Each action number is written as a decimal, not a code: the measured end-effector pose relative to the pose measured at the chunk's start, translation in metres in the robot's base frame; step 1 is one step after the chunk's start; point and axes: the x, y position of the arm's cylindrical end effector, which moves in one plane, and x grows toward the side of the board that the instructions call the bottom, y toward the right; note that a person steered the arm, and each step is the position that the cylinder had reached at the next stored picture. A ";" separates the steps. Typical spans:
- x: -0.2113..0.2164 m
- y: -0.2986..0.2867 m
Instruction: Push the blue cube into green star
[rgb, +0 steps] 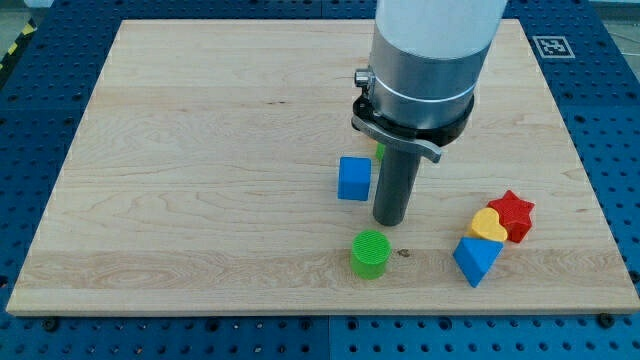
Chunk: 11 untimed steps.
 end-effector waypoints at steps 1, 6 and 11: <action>0.000 -0.002; -0.014 -0.059; 0.002 -0.033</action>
